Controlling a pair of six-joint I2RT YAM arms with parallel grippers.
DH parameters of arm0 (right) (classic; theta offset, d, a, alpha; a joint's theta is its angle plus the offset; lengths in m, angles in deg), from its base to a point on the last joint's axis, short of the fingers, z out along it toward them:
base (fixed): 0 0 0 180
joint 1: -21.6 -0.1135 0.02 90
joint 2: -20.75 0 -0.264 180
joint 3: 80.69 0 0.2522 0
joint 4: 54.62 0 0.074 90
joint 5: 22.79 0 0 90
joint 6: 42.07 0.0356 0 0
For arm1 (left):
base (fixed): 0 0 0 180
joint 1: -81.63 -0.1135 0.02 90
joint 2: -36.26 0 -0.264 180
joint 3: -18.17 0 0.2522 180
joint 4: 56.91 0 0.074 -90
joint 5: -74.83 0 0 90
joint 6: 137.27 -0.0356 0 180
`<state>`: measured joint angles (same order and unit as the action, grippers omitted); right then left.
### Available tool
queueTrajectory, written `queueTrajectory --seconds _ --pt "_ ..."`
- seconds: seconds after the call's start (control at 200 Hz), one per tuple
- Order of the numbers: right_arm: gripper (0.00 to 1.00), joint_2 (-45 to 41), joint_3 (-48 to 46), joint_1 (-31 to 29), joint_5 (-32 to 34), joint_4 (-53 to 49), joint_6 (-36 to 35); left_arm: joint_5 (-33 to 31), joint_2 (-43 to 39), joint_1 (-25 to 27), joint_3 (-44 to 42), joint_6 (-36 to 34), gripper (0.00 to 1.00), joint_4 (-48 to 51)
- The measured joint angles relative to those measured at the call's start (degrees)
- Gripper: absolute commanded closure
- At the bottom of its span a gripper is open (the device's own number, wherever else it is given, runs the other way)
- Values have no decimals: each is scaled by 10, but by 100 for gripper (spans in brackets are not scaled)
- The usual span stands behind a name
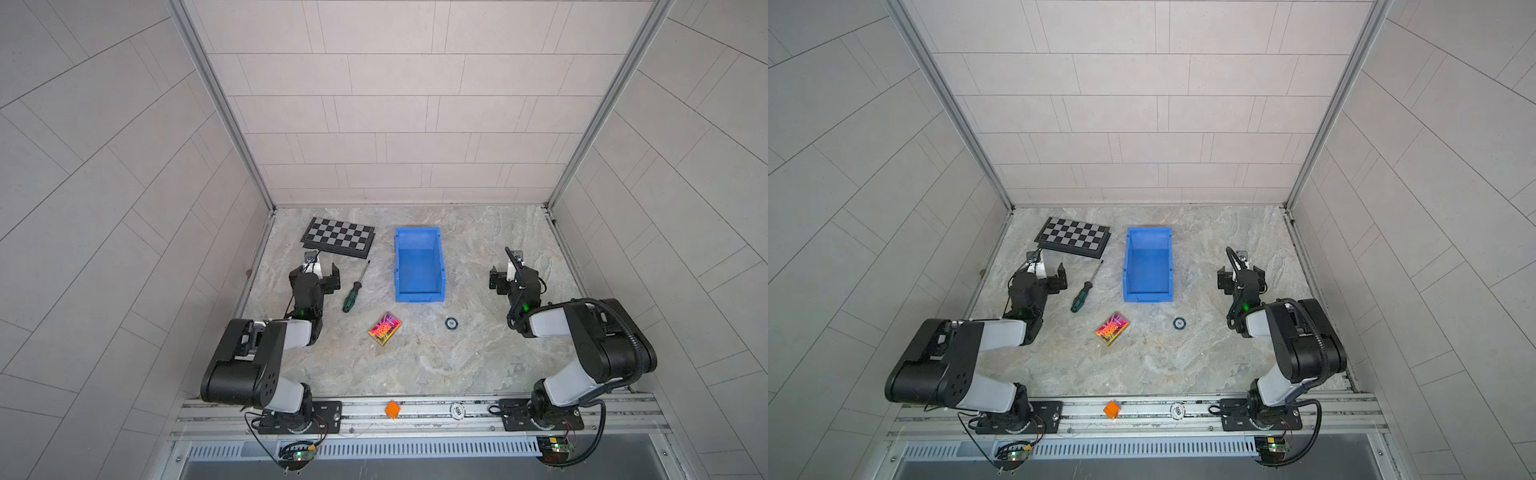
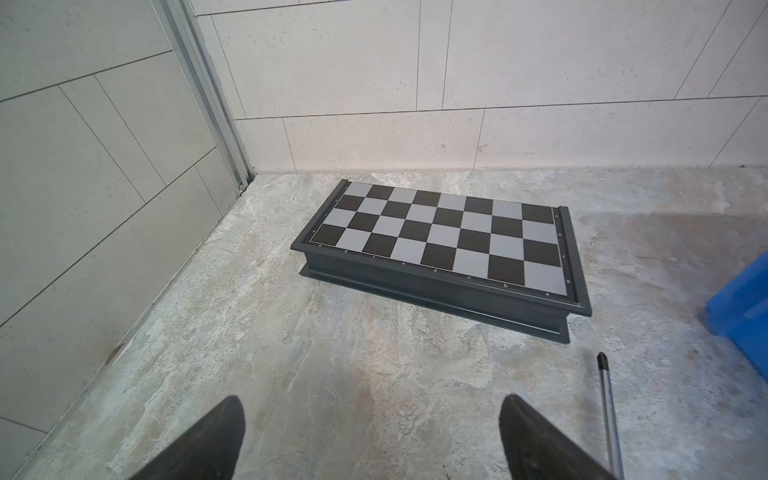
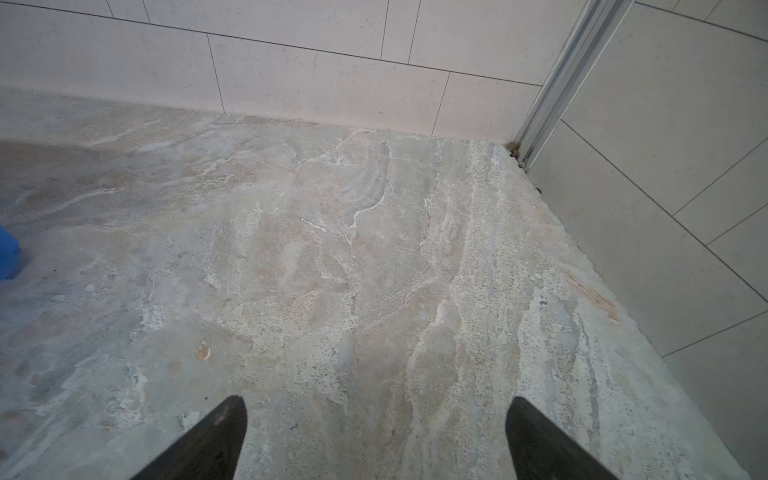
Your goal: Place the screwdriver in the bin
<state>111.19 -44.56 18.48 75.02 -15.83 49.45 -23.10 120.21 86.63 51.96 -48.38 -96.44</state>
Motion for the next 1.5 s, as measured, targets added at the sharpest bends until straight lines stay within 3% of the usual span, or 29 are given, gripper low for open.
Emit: queueTrajectory --seconds 1.322,1.417,1.502 --pt "1 0 0 0 1 0 0 -2 -1 -1 0 0 0 1" --pt "1 0 -8 0 17 14 4 -16 -29 -1 8 4 0 54" --pt "1 -1 -23 0 37 31 9 -27 -73 -2 56 14 1 160"
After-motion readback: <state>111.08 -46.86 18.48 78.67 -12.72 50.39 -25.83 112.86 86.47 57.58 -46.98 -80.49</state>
